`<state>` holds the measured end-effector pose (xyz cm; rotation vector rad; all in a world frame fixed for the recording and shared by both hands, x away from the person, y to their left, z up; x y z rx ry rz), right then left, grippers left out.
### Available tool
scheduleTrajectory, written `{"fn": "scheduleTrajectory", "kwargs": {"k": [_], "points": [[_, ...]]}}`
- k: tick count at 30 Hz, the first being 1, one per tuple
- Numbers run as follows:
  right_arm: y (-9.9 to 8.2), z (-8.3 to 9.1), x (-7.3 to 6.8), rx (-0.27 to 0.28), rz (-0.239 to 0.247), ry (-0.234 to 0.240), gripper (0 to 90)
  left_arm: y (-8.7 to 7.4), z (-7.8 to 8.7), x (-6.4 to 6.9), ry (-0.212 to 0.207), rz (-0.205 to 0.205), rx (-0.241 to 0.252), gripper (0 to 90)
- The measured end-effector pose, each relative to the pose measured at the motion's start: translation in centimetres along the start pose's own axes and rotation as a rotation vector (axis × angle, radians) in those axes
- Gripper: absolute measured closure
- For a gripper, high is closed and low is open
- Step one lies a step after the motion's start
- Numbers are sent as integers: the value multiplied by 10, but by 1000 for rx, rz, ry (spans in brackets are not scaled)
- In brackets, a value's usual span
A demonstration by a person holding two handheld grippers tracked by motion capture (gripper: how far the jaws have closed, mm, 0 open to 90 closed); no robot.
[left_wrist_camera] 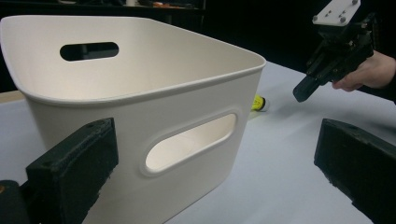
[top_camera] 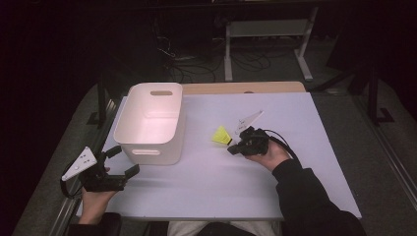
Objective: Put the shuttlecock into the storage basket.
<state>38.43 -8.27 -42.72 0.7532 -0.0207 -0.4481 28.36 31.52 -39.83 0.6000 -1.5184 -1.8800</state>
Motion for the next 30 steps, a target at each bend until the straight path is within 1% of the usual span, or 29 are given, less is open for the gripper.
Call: {"fn": "scheduleTrajectory", "kwargs": {"k": [1,3,4,6,11,19,22,25,30], "points": [[1,1,1,4,5,-2,888,0,0,0,0,0,0,0],[2,3,1,5,-1,-4,888,0,0,0,0,-1,0,0],[3,4,2,6,6,-6,887,0,0,0,0,-1,-1,0],[5,6,3,6,-1,-8,887,0,0,0,0,-1,0,0],[9,10,6,8,-3,-17,881,0,0,0,0,-1,-1,0],[19,17,11,13,-9,-29,847,0,0,0,0,-2,-1,0],[22,19,13,14,-18,-30,794,0,0,0,0,-1,-1,0],[24,20,15,8,-25,-32,715,0,0,0,0,-2,-1,0],[27,23,20,17,-37,-36,616,0,0,0,-1,-1,-1,0]]}}
Point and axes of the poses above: each handheld gripper's, and its own axes: z roughly backward along the jaws, y roughly out of its top, x roughly to its right, the point moved 4 cm from there along -z, roughly forward along the jaws, and after that the axes turned 3 degrees about -z, right-handed, at the moved point
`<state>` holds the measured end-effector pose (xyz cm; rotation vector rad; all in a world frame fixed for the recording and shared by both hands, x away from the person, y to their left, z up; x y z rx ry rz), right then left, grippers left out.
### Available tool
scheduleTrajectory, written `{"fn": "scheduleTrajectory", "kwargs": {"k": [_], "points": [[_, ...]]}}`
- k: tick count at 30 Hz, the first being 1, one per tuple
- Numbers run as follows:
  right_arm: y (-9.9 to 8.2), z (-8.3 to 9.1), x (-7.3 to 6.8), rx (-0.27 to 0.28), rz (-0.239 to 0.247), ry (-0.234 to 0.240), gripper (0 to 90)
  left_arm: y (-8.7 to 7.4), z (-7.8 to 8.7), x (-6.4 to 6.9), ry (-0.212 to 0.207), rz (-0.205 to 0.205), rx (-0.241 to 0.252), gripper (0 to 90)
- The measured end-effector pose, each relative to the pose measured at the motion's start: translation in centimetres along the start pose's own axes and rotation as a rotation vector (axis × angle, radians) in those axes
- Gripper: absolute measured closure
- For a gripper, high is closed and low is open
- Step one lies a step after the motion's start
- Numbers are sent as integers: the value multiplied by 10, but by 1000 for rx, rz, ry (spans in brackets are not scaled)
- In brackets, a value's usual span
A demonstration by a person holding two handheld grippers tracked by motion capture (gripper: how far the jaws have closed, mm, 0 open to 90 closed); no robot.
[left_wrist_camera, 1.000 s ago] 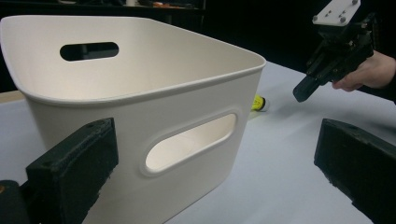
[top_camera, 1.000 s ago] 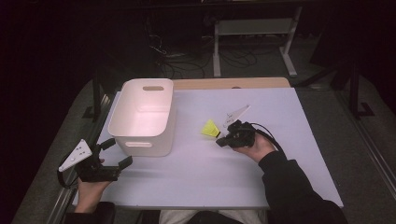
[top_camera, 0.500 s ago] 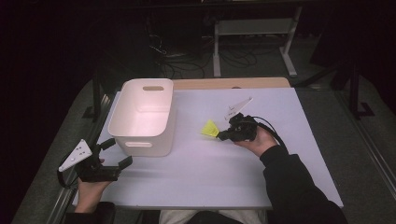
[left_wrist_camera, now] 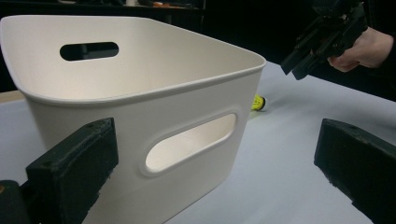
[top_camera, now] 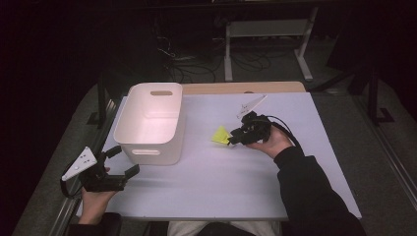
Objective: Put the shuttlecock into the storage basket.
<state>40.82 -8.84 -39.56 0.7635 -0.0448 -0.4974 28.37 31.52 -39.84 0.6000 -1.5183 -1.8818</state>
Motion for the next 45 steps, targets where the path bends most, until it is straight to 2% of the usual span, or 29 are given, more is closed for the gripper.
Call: {"fn": "scheduleTrajectory", "kwargs": {"k": [8,13,14,16,21,22,27,30,38,45], "points": [[2,3,11,26,-66,-32,403,0,0,0,1,1,1,0],[3,3,17,33,-84,-44,237,0,0,0,0,0,0,0],[3,3,17,33,-84,-44,237,0,0,0,0,0,0,0],[3,3,20,38,-96,-42,135,0,0,0,0,0,0,0],[3,1,24,48,-102,-42,80,0,0,0,0,0,0,0],[3,-1,26,46,-111,-50,29,0,0,0,0,0,0,0],[1,-7,30,37,-126,-41,0,0,0,0,-2,0,0,0],[-1,-12,32,16,-120,-76,0,0,0,0,-2,0,1,0],[-3,-20,36,4,-122,-55,0,0,0,0,-4,-1,1,0],[-6,-26,39,-16,-120,-55,0,0,0,0,-4,0,2,0]]}}
Point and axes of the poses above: each handheld gripper's, and its own axes: z roughly backward along the jaws, y roughly out of its top, x roughly to its right, the point moved 4 cm from there along -z, roughly forward along the jaws, and after that the axes turned 3 degrees about -z, right-handed, at the moved point
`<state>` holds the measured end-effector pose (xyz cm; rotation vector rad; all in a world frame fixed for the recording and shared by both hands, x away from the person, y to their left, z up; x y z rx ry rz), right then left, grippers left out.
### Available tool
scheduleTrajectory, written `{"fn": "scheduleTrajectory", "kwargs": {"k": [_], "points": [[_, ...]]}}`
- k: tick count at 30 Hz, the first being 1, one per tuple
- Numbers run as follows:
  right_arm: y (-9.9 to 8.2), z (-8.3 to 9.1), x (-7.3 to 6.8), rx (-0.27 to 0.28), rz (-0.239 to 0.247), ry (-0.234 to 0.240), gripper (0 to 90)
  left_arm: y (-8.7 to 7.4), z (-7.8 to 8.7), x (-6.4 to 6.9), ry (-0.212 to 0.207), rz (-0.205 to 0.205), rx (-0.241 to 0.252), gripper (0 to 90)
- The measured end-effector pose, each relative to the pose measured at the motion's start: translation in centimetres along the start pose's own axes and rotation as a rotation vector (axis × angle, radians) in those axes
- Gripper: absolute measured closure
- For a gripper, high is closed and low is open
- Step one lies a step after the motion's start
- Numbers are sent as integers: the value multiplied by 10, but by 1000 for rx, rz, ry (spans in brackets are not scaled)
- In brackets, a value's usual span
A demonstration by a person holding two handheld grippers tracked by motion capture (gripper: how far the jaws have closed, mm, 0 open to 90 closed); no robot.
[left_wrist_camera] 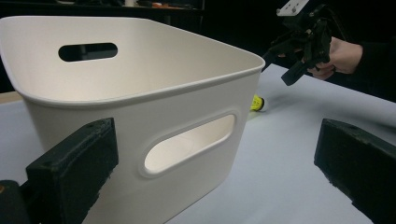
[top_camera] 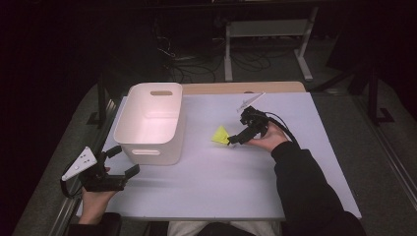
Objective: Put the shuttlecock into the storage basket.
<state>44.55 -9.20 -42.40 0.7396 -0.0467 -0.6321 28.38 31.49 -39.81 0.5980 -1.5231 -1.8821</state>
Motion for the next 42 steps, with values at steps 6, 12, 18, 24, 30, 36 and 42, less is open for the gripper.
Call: {"fn": "scheduleTrajectory", "kwargs": {"k": [6,12,18,24,30,36,42], "points": [[0,-6,2,-6,-7,6,0,0,0,0,0,-1,0,0],[-1,-12,3,-9,5,3,0,0,0,0,-1,-1,1,0],[-2,-16,4,-17,5,6,0,0,0,0,-2,-1,1,0],[-3,-20,6,-30,9,11,0,0,0,0,-2,0,1,0],[-7,-27,9,-57,0,12,0,0,0,0,-3,-1,0,0],[-8,-30,8,-71,12,22,32,0,0,0,-3,-1,1,0],[-10,-33,6,-88,18,41,139,0,1,0,-3,0,2,0]]}}
Point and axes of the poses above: each handheld gripper's, and its own axes: z roughly backward along the jaws, y roughly out of its top, x roughly to its right, the point moved 4 cm from there along -z, roughly forward along the jaws, and after that the axes turned 3 degrees about -z, right-handed, at the moved point
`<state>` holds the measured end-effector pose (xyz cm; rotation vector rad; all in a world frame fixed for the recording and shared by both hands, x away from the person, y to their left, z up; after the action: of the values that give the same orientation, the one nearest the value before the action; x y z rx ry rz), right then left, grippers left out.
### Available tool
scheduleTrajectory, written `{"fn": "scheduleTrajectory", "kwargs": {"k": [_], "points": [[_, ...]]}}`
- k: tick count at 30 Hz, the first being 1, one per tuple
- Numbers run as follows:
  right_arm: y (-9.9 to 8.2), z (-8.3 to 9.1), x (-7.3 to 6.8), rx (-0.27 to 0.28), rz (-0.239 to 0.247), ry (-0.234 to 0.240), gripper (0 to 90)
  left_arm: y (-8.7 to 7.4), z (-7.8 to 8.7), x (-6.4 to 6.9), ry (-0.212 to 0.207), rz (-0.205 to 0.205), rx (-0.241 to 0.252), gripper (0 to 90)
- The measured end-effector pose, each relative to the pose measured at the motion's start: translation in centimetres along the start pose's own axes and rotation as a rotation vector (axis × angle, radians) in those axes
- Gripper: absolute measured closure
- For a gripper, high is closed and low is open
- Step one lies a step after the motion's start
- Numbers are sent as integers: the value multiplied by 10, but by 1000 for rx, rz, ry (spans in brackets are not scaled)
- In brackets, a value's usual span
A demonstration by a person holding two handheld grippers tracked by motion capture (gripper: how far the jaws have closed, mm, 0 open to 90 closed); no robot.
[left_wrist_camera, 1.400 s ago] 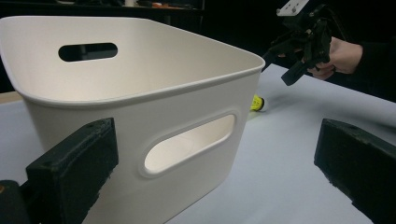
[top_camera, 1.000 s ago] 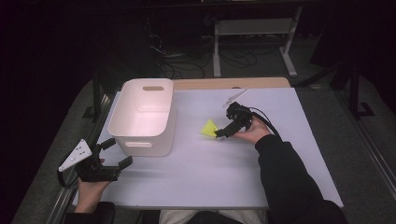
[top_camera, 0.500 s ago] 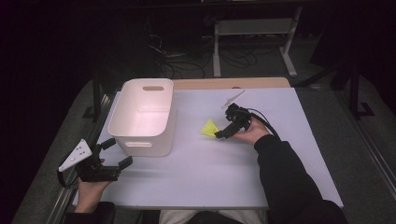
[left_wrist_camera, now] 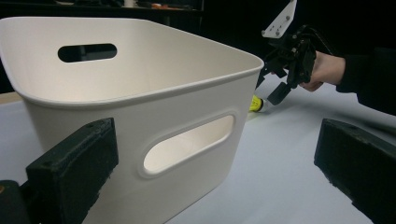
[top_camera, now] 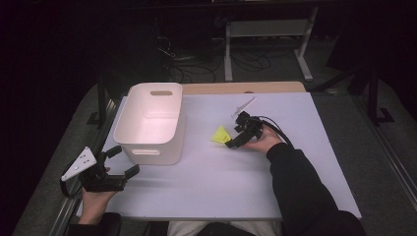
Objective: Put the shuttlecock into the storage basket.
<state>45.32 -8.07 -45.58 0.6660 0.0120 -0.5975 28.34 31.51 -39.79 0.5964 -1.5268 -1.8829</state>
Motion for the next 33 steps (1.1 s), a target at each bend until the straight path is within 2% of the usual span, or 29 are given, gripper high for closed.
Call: {"fn": "scheduleTrajectory", "kwargs": {"k": [9,16,23,33], "points": [[-2,-5,-3,-33,9,20,357,0,0,0,-2,0,-1,0],[-2,-6,-4,-47,18,29,470,0,0,0,-1,0,-3,0],[-4,-7,-2,-67,16,18,608,0,0,0,0,1,-2,0],[-4,-6,-2,-67,8,14,631,0,0,0,-1,2,1,0]]}}
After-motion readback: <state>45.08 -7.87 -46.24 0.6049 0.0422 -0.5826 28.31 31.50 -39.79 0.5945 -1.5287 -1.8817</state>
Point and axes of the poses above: each handheld gripper's, and its own axes: z roughly backward along the jaws, y roughly out of its top, x roughly to its right, the point moved 4 cm from there along -z, roughly forward along the jaws, and after that the axes turned 3 degrees about -z, right-handed, at the moved point
